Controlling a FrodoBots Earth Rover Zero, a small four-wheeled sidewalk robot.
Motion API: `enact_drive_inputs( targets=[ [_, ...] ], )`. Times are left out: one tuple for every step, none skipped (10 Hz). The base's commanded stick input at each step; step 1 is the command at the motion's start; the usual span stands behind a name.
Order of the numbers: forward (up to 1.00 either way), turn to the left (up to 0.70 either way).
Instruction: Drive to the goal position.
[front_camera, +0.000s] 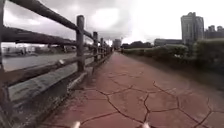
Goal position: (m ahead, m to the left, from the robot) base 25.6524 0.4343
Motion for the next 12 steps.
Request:
enact_drive_inputs(
  targets=[
    [0.7, 0.0],
    [0.7, 0.0],
    [0.7, 0.0],
    [0.7, 0.0],
    [0.7, 0.0],
    [0.7, 0.0],
    [0.7, 0.0],
    [0.7, 0.0],
    [0.7, 0.0],
    [0.7, 0.0],
    [0.7, 0.0],
    [0.7, 0.0]
  ],
)
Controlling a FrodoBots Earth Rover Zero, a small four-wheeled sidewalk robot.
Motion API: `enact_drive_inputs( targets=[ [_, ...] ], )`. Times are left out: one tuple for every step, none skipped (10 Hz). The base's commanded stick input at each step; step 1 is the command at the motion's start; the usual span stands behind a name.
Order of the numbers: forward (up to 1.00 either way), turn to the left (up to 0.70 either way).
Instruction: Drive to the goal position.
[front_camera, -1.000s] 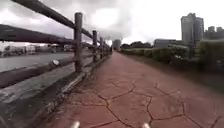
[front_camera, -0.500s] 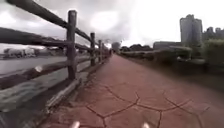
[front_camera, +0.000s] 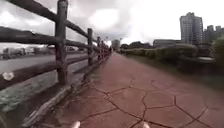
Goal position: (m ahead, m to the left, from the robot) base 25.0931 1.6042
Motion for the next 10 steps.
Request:
enact_drive_inputs(
  targets=[
    [0.7, 0.0],
    [0.7, 0.0],
    [0.7, 0.0],
    [0.7, 0.0],
    [0.7, 0.0],
    [0.7, 0.0],
    [0.7, 0.0],
    [0.7, 0.0],
    [0.7, 0.0],
    [0.7, 0.0]
  ],
)
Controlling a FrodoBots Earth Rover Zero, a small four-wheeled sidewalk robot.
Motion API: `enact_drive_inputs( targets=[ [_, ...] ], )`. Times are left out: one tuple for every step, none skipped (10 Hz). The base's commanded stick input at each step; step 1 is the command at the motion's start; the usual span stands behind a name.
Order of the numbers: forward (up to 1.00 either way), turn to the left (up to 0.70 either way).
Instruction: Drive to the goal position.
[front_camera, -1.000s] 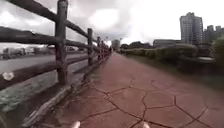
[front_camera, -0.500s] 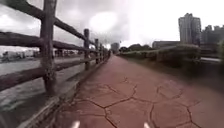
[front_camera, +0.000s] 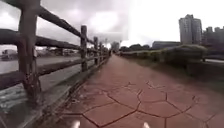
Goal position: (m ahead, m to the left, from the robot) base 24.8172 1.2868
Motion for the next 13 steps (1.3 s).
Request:
enact_drive_inputs(
  targets=[
    [0.7, 0.0],
    [0.7, 0.0],
    [0.7, 0.0],
    [0.7, 0.0],
    [0.7, 0.0],
    [0.7, 0.0],
    [0.7, 0.0],
    [0.7, 0.0],
    [0.7, 0.0],
    [0.7, 0.0],
    [0.7, 0.0],
    [0.7, 0.0],
    [0.7, 0.0]
  ],
)
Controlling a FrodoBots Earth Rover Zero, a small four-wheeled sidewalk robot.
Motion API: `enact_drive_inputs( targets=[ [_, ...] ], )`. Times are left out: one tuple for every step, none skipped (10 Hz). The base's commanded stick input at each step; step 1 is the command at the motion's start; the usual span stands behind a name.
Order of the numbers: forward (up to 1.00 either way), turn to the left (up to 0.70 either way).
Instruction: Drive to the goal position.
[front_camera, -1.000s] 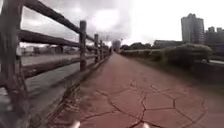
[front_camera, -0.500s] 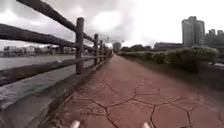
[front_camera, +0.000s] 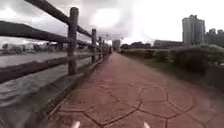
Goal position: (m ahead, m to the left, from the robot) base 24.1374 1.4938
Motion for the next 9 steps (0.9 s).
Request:
enact_drive_inputs(
  targets=[
    [0.7, 0.0],
    [0.7, -0.27],
    [0.7, -0.17],
    [0.7, 0.0],
    [0.7, 0.0],
    [0.7, 0.0],
    [0.7, 0.0],
    [0.7, 0.0],
    [0.7, 0.0]
  ],
)
